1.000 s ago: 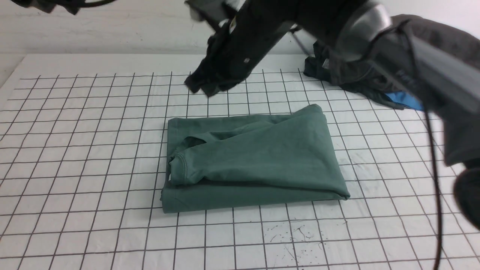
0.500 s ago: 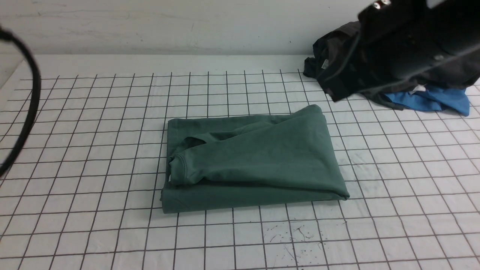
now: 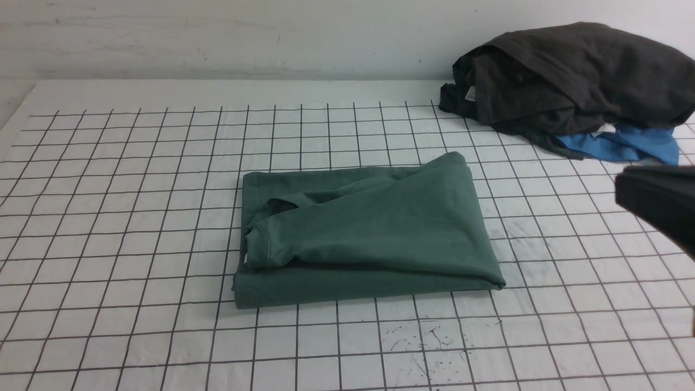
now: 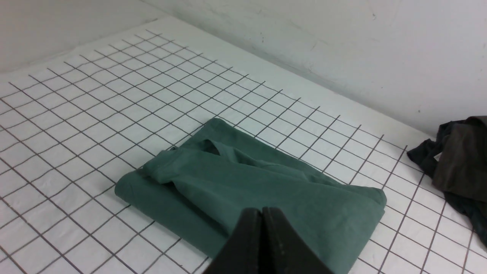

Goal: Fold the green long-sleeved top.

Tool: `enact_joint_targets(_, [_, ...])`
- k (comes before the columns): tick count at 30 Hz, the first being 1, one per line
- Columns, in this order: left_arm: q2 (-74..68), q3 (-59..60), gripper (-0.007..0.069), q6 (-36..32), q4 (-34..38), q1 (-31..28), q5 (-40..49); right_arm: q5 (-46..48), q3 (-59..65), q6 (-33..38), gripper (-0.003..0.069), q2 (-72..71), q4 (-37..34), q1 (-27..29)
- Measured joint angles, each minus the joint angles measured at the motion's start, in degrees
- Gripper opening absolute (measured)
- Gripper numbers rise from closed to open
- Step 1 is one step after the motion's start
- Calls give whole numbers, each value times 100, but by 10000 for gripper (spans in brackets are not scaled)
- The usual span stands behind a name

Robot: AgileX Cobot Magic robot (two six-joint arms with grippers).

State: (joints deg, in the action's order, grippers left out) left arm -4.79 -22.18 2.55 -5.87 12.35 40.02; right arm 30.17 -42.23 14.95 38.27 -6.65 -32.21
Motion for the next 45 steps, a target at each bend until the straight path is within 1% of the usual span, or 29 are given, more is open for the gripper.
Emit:
enact_joint_targets(5, [407, 83, 15, 0, -26, 0, -341, -9, 382, 0, -15, -580, 86, 0])
enact_joint_targets(10, [446, 85, 15, 0, -26, 0, -372, -45, 388, 0, -15, -849, 65, 0])
enact_joint_targets(23, [446, 90, 15, 0, -28, 0, -378, 236, 388, 5, -15, -856, 48, 0])
enact_joint_targets(34, [446, 90, 15, 0, -28, 0, -378, 203, 388, 5, -15, -856, 128, 0])
enact_joint_targets(40, [446, 90, 15, 5, -28, 0, -380, 190, 607, 5, -15, -914, -74, 0])
enact_joint_targets(43, [448, 90, 15, 5, -28, 0, -385, 136, 816, 0, -15, -1113, -145, 45])
enact_joint_targets(44, [452, 90, 15, 5, -28, 0, -385, 45, 946, -8, -15, -1238, -152, 105])
enact_joint_targets(45, [452, 90, 15, 5, -28, 0, -385, -187, 1165, -98, -15, -1475, -152, 293])
